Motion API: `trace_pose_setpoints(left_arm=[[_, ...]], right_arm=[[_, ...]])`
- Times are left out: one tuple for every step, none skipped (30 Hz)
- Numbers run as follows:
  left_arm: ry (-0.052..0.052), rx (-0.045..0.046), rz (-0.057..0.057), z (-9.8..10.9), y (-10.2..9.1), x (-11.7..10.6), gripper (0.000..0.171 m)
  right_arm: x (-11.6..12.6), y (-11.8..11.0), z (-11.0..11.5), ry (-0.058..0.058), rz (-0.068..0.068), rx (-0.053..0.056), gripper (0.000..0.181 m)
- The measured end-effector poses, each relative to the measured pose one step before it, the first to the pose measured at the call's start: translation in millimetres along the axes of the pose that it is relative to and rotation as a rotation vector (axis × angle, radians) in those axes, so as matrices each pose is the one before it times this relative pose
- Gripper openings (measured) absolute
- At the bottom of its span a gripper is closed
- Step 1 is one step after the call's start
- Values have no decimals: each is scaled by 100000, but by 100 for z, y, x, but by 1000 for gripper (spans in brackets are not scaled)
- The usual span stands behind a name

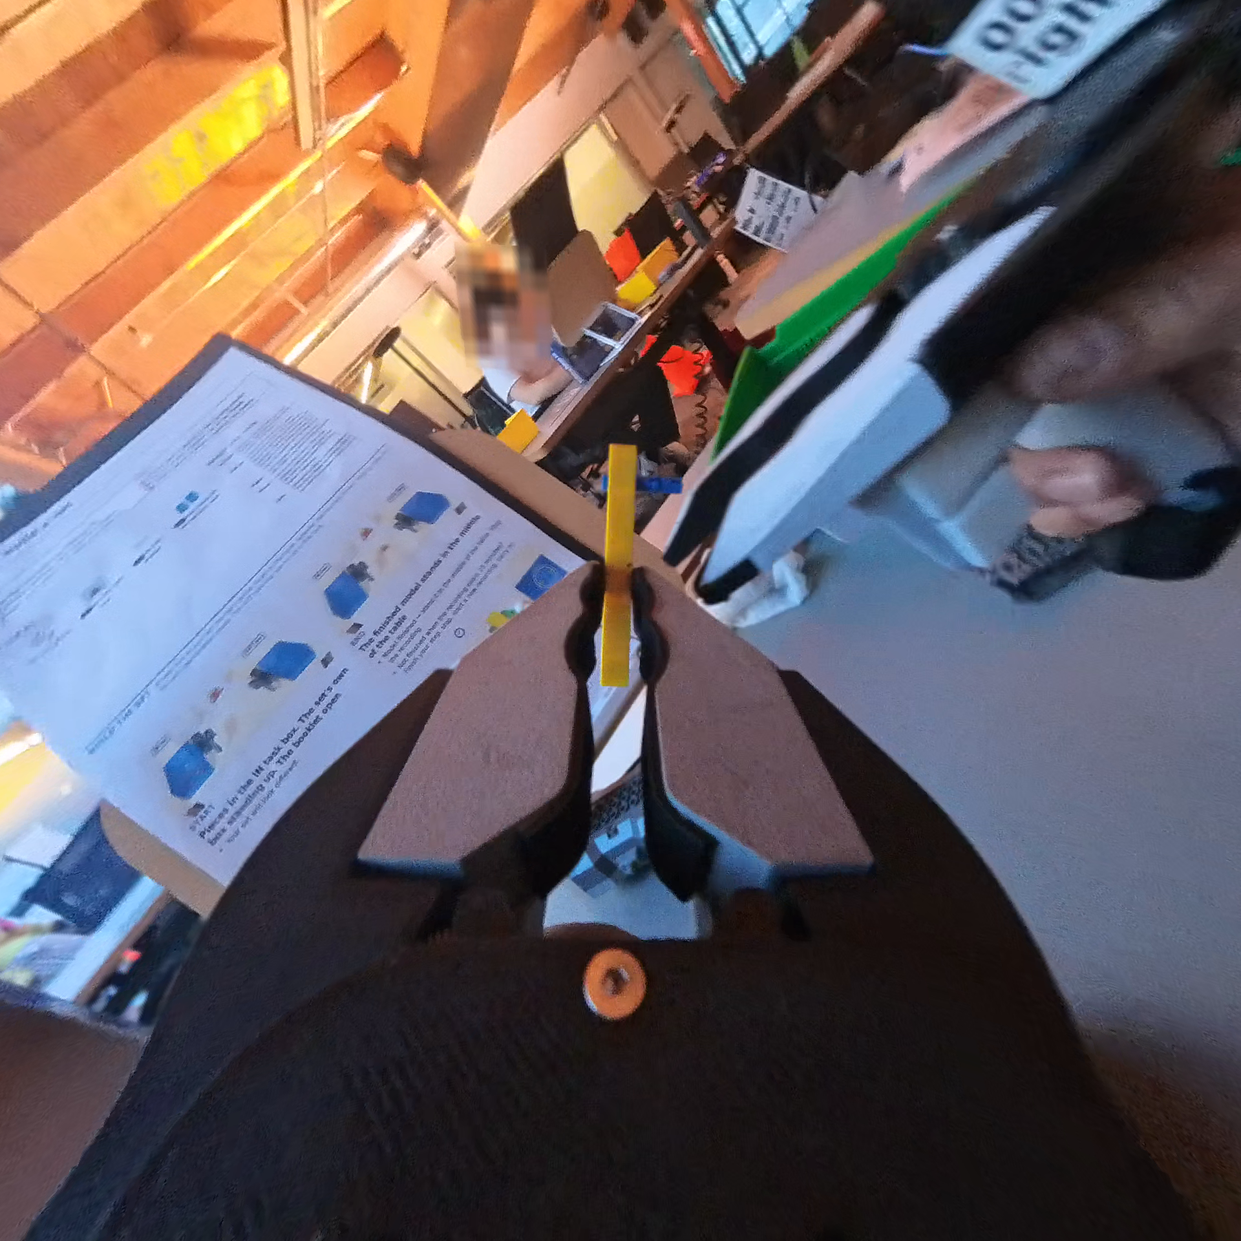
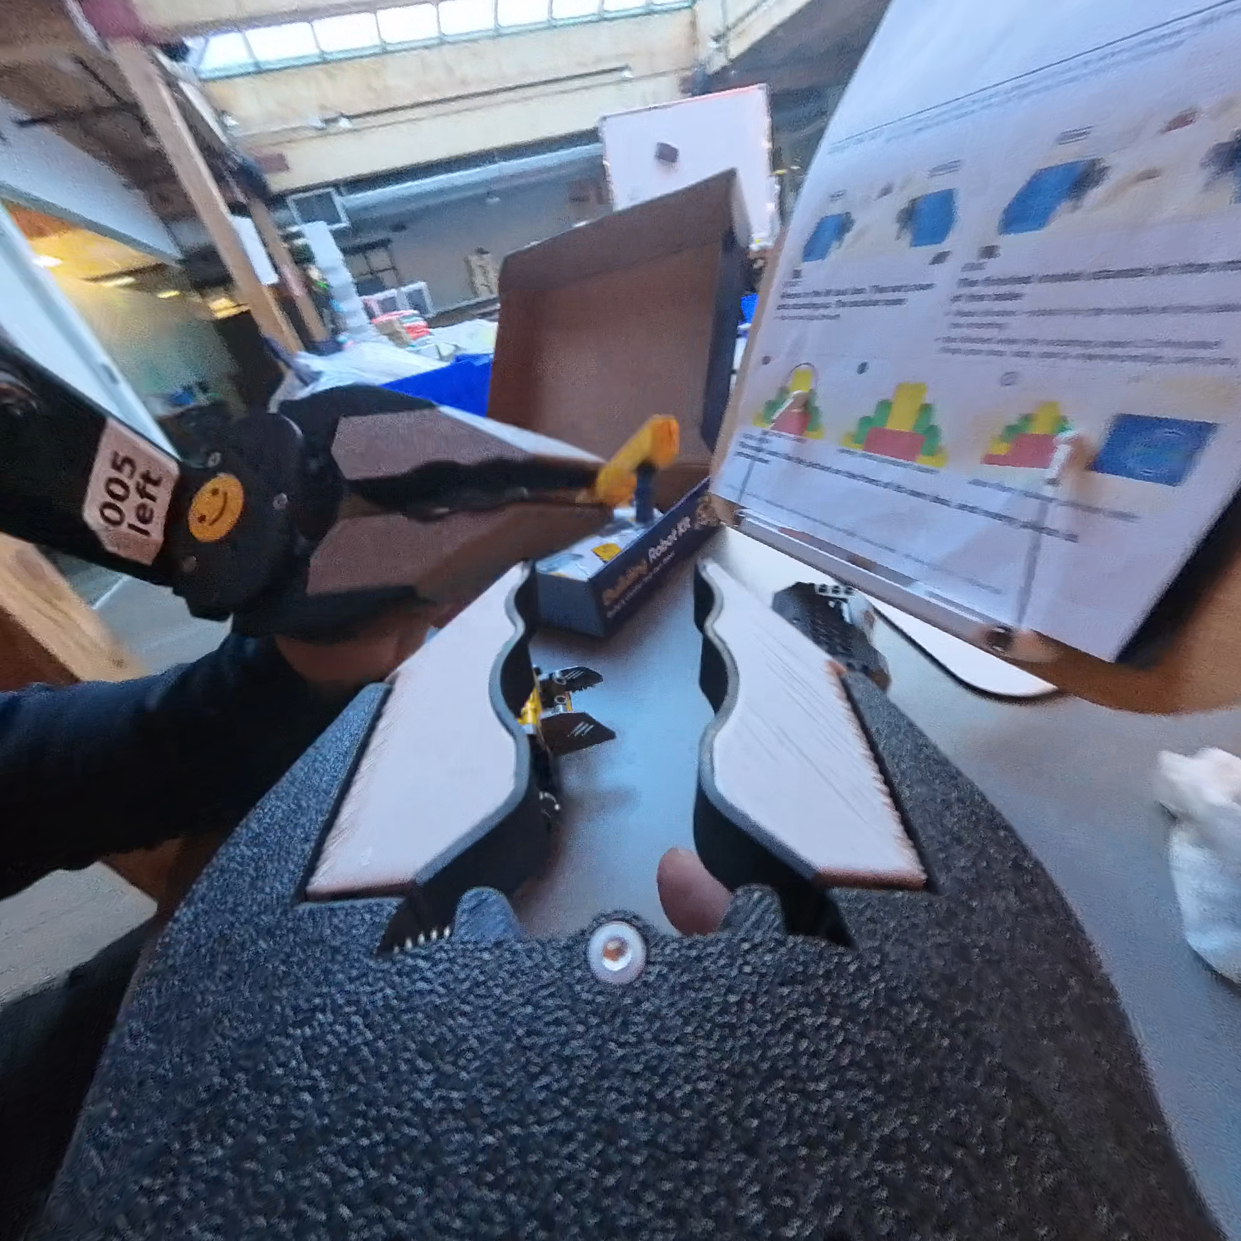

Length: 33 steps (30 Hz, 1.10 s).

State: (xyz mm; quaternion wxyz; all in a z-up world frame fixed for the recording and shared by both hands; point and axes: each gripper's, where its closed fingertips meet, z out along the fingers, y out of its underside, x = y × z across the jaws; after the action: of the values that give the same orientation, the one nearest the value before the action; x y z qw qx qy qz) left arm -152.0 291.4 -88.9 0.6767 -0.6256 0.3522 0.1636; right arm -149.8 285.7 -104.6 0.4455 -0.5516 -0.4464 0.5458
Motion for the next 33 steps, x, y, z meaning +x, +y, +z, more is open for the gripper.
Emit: trace_pose_setpoints(left_arm=[[235,-765,3513,-159,565,306,6],[782,-746,3378,-187,437,221,6],[483,-1544,2678,-247,282,55,6],[231,-1313,2680,-295,66,14,6],[-259,573,2071,-286,-101,62,6],[113,685,808,-208,23,207,6],[471,-323,835,-102,222,308,6],[524,-642,1303,-52,332,326,6],[1921,352,287,-56,189,542,6],[2206,820,-802,-76,25,537,6],[32,-627,-217,-43,127,128,6],[304,-521,878,-46,86,111,6],[109,197,421,-51,19,48,6],[773,558,-626,-30,7,110,6],[938,357,-962,5,34,111,6],[622,257,-821,20,43,56,6],[392,382,-390,1,28,47,6],[633,423,197,-24,19,86,6],[180,12,721,-14,60,31,6],[253,-480,472,18,96,48,7],[720,-40,-45,17,15,106,7],[359,353,-547,7,-37,43,6],[364,202,-1137,31,-2,67,6],[678,-193,-1221,70,97,120,6],[1495,-989,-754,140,226,239,7],[1032,-1576,46,141,318,174,7],[345,-1309,642,112,232,110,9],[-620,-1095,604,127,168,-9,17],[-380,-1612,938,138,220,42,24],[-559,-1393,1475,108,189,66,25],[171,-347,1834,85,57,206,24],[876,-467,1987,96,59,346,21],[1049,-1031,2051,89,100,377,12]], right_arm=[[-57,519,393,-1161,-2637,-843,46],[-9,643,186,-869,-2288,-1957,46],[-103,707,102,-1354,-825,-3378,47],[-258,524,41,-2041,-120,-2965,47],[-221,234,22,-1370,-420,-864,44],[-83,36,39,63,-367,441,41],[-128,10,60,-172,-257,244,38],[-146,46,75,-278,-555,-468,35],[93,70,68,1239,-1051,-576,34],[88,70,35,1327,-1387,-387,33],[-165,129,33,-320,-1300,-601,30],[-191,145,33,-549,-938,-614,25],[7,102,-10,577,-872,-222,22],[88,57,-62,1014,-945,71,14],[37,-1,-123,393,-532,299,8],[21,-45,-150,-287,455,583,4],[6,-69,-134,-692,1444,751,3],[-45,-74,-96,-1061,1898,769,3],[-56,-59,-80,-951,1710,706,3],[-26,-9,-52,-451,882,309,4],[-14,63,-57,-77,-95,-274,4],[9,88,-42,274,-553,-419,3],[27,52,-33,421,-256,-247,3],[48,59,3,358,522,-250,2],[88,139,40,257,1145,-671,2],[55,293,92,5,894,-1337,1],[-46,328,104,-394,44,-1446,1],[-209,293,111,-1084,-214,-1502,1],[-315,253,139,-1541,-53,-1608,1],[-326,135,121,-1297,-414,-1159,1],[-347,22,78,-1245,-910,-640,1],[-392,-22,45,-1479,-827,-505,1],[-217,27,42,-553,-665,-714,1]])
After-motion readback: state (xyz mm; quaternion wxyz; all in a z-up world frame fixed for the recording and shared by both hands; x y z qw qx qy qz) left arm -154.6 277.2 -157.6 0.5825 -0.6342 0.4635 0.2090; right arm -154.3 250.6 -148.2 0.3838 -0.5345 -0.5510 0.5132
